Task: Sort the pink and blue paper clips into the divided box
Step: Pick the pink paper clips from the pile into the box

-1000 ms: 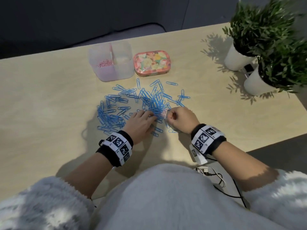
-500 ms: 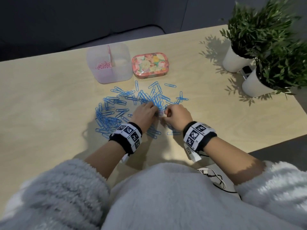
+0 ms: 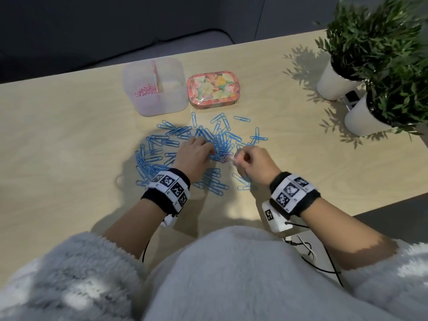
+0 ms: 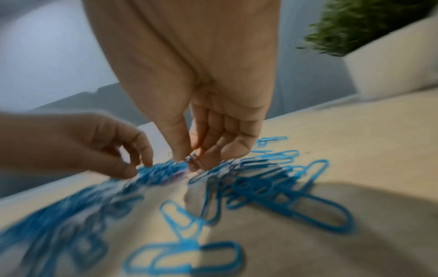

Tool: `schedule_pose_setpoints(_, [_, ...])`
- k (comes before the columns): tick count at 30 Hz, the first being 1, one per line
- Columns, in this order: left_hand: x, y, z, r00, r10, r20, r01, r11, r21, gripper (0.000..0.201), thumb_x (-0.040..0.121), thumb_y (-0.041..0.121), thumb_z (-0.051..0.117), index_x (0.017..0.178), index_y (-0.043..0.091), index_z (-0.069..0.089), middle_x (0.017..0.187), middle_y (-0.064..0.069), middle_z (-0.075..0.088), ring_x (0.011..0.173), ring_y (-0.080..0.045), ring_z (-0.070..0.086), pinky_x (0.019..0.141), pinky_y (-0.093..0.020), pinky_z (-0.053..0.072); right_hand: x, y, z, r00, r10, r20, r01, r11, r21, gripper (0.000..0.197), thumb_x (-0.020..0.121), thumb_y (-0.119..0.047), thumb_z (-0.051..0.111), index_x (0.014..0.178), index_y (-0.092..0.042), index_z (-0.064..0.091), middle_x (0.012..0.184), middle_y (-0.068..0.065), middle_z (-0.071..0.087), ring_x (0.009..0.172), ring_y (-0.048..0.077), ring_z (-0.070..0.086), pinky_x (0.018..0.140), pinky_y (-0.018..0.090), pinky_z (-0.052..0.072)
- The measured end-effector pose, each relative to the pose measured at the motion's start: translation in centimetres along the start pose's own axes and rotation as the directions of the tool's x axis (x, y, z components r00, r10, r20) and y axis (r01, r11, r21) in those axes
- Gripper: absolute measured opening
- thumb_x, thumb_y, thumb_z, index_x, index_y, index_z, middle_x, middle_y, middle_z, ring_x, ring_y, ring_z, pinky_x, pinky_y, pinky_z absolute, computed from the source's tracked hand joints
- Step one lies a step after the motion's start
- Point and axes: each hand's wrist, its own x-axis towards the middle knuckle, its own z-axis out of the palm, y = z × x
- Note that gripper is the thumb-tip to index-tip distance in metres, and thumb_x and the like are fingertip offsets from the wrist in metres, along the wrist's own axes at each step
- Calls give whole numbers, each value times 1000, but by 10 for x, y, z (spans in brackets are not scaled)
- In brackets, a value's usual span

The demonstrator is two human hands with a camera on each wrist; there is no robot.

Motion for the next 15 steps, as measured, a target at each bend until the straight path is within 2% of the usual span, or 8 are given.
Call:
schedule_pose_setpoints(2, [7, 12, 2, 999, 25, 20, -25, 1000, 6, 20, 88, 21, 51, 105, 18, 62, 108, -6, 60, 106, -30, 50, 88, -39, 36, -2, 3, -14, 997, 78, 7, -77, 954, 290, 31, 84, 0, 60, 60, -19, 55, 66, 17, 65, 60, 21, 58, 63, 30, 46])
schedule_pose_setpoints(3, [10, 17, 3, 999, 32, 33, -32, 999, 10, 20, 88, 26, 51, 104, 19, 61, 109, -4, 60, 106, -29, 50, 87, -37, 35, -2, 7, -22, 995, 98, 6, -92, 916, 391, 31, 84, 2, 61, 61, -18, 56, 60, 11, 63, 54, 16, 57, 60, 27, 47])
schedule_pose_setpoints(5, [16, 23, 3, 997, 29, 67, -29, 1000, 11, 20, 88, 33, 53, 101, 21, 61, 108, -2, 61, 107, -26, 52, 88, -36, 34, -3, 12, -34, 992, 127, 3, -112, 864, 491, 26, 85, 5, 59, 66, -14, 57, 48, -5, 62, 44, -1, 54, 52, 13, 47])
schedule_pose_setpoints(6, [18, 23, 2, 996, 22, 86, -23, 1000, 6, 19, 87, 32, 54, 100, 21, 61, 108, -2, 62, 107, -26, 53, 88, -35, 35, -3, 13, -39, 988, 153, 1, -130, 835, 534, 25, 86, 6, 56, 68, -12, 56, 44, -7, 60, 41, -2, 53, 47, 10, 45])
schedule_pose_setpoints(8, [19, 16, -2, 992, 3, 126, -4, 1000, 2, 17, 85, 24, 55, 100, 20, 62, 108, -3, 63, 108, -26, 56, 89, -35, 37, -4, 15, -45, 973, 231, 3, -175, 730, 661, 26, 88, 7, 50, 69, -9, 54, 42, -6, 57, 37, 1, 50, 40, 14, 42])
schedule_pose_setpoints(11, [16, 3, -6, 985, -31, 172, 29, 1000, 12, 21, 84, 17, 53, 102, 21, 62, 107, -3, 63, 107, -26, 57, 90, -36, 37, -3, 19, -49, 949, 307, 78, -240, 536, 810, 26, 90, 3, 42, 68, -9, 51, 47, 0, 55, 40, 9, 50, 39, 18, 45])
schedule_pose_setpoints(13, [13, 1, -7, 986, -30, 162, 28, 999, 16, 19, 85, 21, 52, 101, 20, 62, 106, -3, 63, 106, -27, 56, 90, -37, 37, -1, 22, -50, 945, 280, 169, -280, 423, 862, 34, 87, -2, 34, 61, -12, 54, 49, -1, 54, 41, 10, 50, 37, 18, 43])
schedule_pose_setpoints(15, [12, 6, -5, 991, 2, 136, -8, 999, 45, 19, 85, 30, 54, 100, 21, 61, 107, -2, 63, 107, -27, 54, 91, -36, 36, 1, 22, -49, 939, 264, 223, -303, 323, 896, 32, 75, -4, 32, 53, -16, 52, 49, -1, 53, 39, 12, 47, 37, 13, 36])
